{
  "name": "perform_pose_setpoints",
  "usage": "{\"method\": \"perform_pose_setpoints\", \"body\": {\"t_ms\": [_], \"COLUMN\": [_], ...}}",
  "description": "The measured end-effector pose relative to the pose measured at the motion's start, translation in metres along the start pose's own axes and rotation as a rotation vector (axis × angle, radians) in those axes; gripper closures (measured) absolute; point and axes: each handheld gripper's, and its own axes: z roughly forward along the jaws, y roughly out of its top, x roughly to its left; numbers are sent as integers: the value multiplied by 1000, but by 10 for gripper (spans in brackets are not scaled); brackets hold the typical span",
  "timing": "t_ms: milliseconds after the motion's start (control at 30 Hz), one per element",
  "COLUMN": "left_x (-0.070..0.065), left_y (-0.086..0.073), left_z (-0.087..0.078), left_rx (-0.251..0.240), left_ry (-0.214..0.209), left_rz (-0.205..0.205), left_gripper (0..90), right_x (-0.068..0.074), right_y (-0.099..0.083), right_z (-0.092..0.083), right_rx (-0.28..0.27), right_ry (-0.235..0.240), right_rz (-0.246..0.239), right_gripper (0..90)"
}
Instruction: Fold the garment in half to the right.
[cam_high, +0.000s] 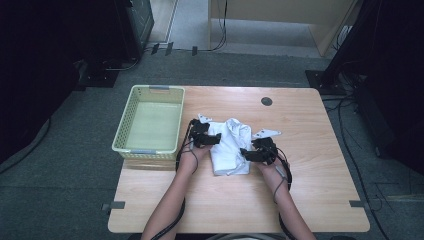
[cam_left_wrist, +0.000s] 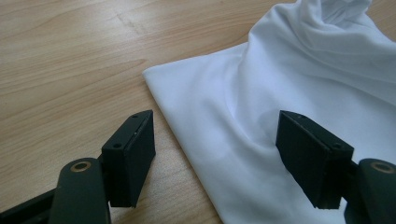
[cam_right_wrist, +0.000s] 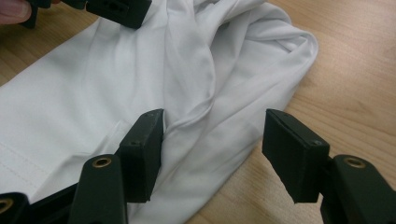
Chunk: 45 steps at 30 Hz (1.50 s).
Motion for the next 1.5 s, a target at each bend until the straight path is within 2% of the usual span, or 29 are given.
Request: {"method": "perform_pose_setpoints", "body": {"t_ms": [167, 333, 467, 633, 833, 1167, 1333, 1400, 1500], "left_x": [-2, -2, -2, 0, 0, 0, 0, 1, 2], "left_y": [1, 0, 0, 2, 7, 9, 10, 11, 13], "left_z": [0, 0, 0, 1, 2, 7, 9, 10, 10], "left_rx": [3, -2, -10, -21, -33, -44, -49, -42, -48], "left_ry": [17, 17, 16, 4, 6, 5, 5, 12, 12], "left_rz": [34, 39, 53, 39, 49, 52, 53, 67, 61], "left_gripper": [292, 291, 292, 291, 291, 291, 291, 291, 291], "right_x": [-3, -6, -6, -2, 2, 8, 11, 12, 15], "right_y": [-6, -16, -22, -23, -24, -23, -20, -19, -19], "right_z": [-1, -3, -6, -11, -13, -13, -16, -17, -16], "right_rx": [8, 25, -7, -32, -56, -83, -121, -119, -112], "right_ry": [0, -10, -4, 14, 44, 70, 85, 96, 102], "right_rz": [6, 1, 6, 12, 24, 12, 3, -1, -6], "right_gripper": [401, 408, 412, 417, 411, 400, 392, 390, 384]}}
